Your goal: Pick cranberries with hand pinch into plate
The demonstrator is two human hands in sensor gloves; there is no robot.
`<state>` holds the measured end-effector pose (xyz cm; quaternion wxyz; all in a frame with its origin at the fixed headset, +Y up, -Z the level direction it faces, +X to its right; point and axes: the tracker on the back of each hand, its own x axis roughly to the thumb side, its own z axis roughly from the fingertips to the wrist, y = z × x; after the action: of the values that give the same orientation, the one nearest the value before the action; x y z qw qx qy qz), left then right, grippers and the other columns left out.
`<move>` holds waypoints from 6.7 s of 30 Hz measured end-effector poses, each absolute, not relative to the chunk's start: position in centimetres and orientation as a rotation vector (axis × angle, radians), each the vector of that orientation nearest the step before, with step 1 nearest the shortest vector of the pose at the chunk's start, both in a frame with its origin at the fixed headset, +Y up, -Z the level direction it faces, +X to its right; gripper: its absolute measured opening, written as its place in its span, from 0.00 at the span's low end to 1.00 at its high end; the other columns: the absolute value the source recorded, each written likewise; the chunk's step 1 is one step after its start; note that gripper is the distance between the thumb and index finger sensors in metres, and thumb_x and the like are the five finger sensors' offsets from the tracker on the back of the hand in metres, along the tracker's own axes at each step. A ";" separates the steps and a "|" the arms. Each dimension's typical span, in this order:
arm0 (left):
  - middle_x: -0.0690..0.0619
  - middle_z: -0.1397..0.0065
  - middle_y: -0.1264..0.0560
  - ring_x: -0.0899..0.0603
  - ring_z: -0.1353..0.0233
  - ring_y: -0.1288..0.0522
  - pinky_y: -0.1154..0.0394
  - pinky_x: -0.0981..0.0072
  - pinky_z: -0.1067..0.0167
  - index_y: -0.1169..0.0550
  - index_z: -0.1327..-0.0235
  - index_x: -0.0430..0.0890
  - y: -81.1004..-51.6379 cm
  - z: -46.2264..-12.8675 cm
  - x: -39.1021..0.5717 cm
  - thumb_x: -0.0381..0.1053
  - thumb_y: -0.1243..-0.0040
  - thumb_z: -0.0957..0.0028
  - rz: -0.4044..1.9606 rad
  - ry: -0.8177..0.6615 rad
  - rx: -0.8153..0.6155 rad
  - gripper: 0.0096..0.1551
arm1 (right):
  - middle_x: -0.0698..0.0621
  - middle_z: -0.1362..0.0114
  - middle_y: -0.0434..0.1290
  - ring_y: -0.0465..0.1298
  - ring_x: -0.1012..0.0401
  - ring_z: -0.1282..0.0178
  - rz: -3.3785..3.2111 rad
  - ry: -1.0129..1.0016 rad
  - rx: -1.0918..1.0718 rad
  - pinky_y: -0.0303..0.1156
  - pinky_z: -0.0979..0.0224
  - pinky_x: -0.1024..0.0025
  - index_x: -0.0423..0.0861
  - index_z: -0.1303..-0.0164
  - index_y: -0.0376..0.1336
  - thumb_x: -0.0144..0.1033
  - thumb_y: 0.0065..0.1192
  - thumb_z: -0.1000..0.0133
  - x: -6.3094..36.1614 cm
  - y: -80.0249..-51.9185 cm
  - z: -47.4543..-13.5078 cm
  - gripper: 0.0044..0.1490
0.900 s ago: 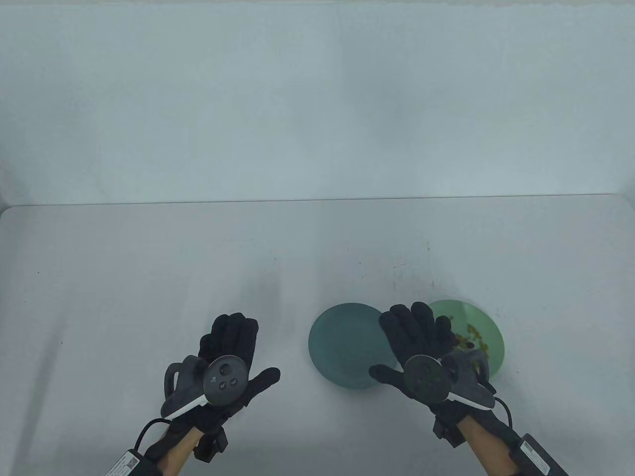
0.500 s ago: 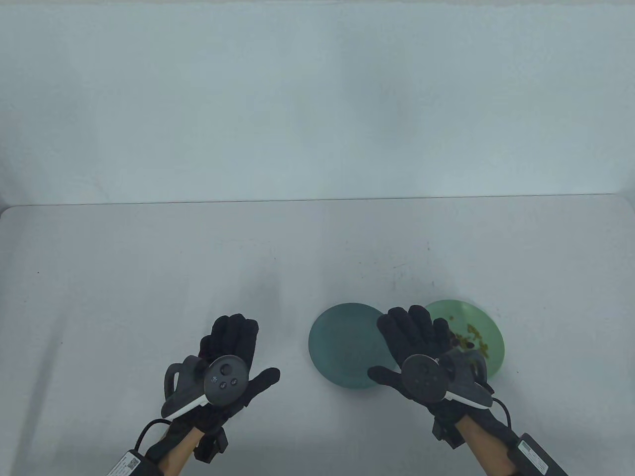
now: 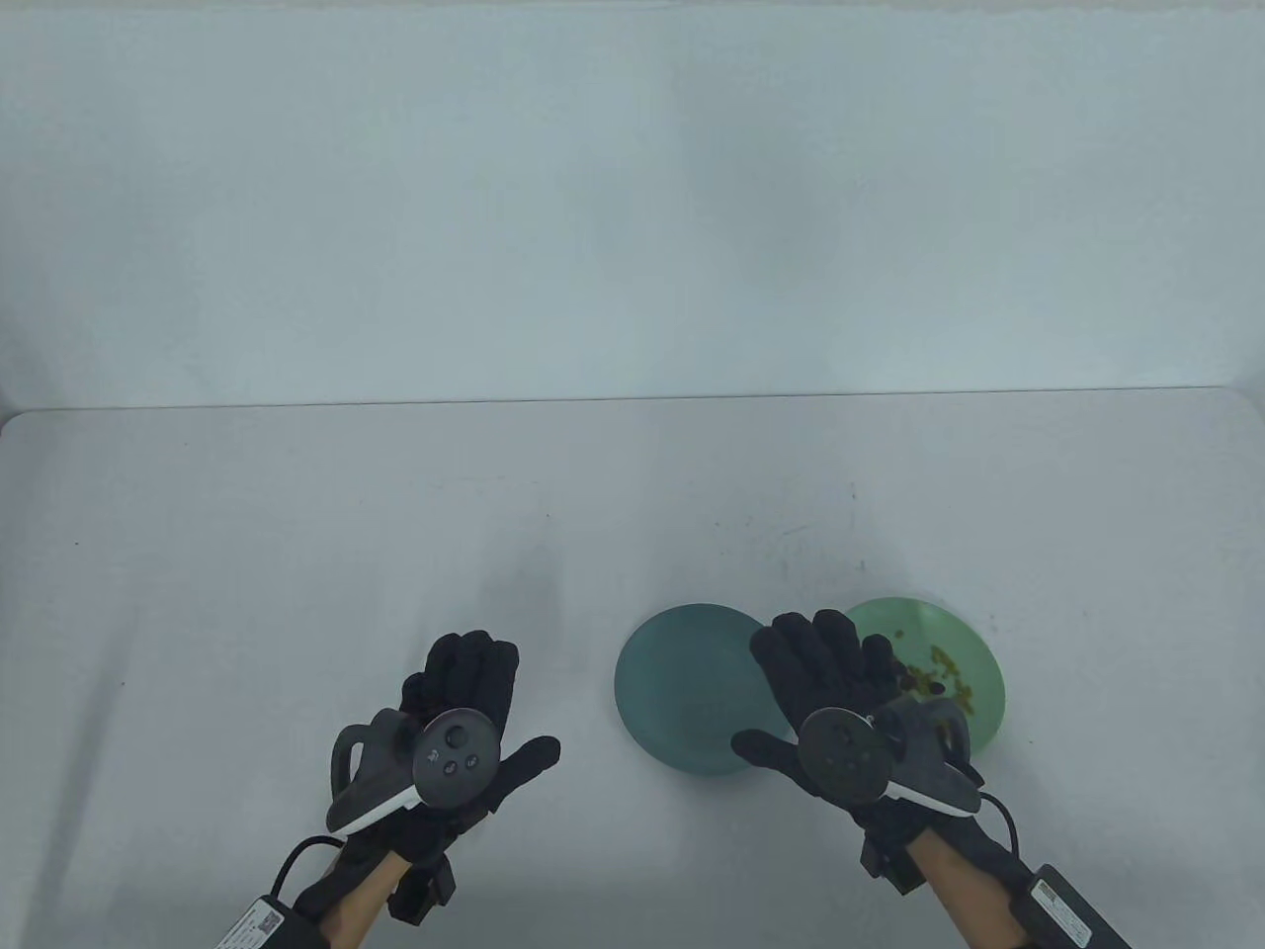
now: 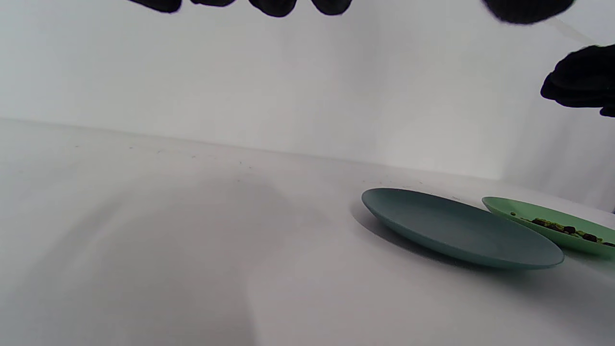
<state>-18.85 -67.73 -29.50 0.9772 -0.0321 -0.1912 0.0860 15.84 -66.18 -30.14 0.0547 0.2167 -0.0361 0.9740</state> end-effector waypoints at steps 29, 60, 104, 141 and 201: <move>0.31 0.14 0.56 0.21 0.16 0.56 0.48 0.26 0.27 0.53 0.14 0.37 -67.8 -29.4 -18.8 0.71 0.58 0.41 0.159 -0.385 -0.042 0.55 | 0.48 0.28 0.75 0.81 0.58 0.42 3.053 0.202 -0.518 0.81 0.42 0.64 0.48 0.21 0.60 0.57 0.55 0.39 31.9 -70.0 -37.5 0.39; 0.31 0.14 0.55 0.21 0.16 0.55 0.48 0.26 0.27 0.53 0.14 0.37 -67.9 -29.4 -18.6 0.70 0.58 0.41 0.149 -0.387 -0.042 0.55 | 0.50 0.40 0.78 0.83 0.61 0.49 2.744 0.602 -0.815 0.81 0.45 0.67 0.41 0.29 0.65 0.43 0.58 0.37 34.4 -73.8 -39.5 0.30; 0.36 0.26 0.29 0.33 0.34 0.21 0.21 0.48 0.42 0.33 0.21 0.38 -65.8 -34.1 -22.0 0.66 0.54 0.38 0.961 -0.172 -0.279 0.43 | 0.49 0.49 0.81 0.83 0.67 0.62 2.581 0.171 0.109 0.82 0.55 0.71 0.33 0.25 0.59 0.36 0.47 0.33 17.4 -59.8 -38.9 0.30; 0.44 0.49 0.17 0.46 0.64 0.11 0.14 0.66 0.66 0.26 0.36 0.35 -70.4 -35.2 -23.7 0.51 0.55 0.34 1.263 0.005 -0.350 0.26 | 0.50 0.46 0.80 0.83 0.65 0.60 2.545 0.407 0.329 0.81 0.53 0.70 0.34 0.24 0.58 0.37 0.47 0.32 5.5 -65.3 -39.7 0.31; 0.43 0.49 0.17 0.45 0.63 0.11 0.14 0.65 0.65 0.26 0.36 0.34 -70.7 -35.4 -25.5 0.50 0.54 0.34 1.303 0.083 -0.340 0.26 | 0.59 0.53 0.80 0.82 0.65 0.60 3.350 0.261 0.898 0.80 0.52 0.68 0.49 0.34 0.70 0.52 0.63 0.42 -5.3 -61.5 -38.7 0.29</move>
<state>-25.45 -70.75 -35.40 0.7810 -0.1574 0.0384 0.6032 -5.34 -61.47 -38.66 -0.1674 0.2546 0.0741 0.9496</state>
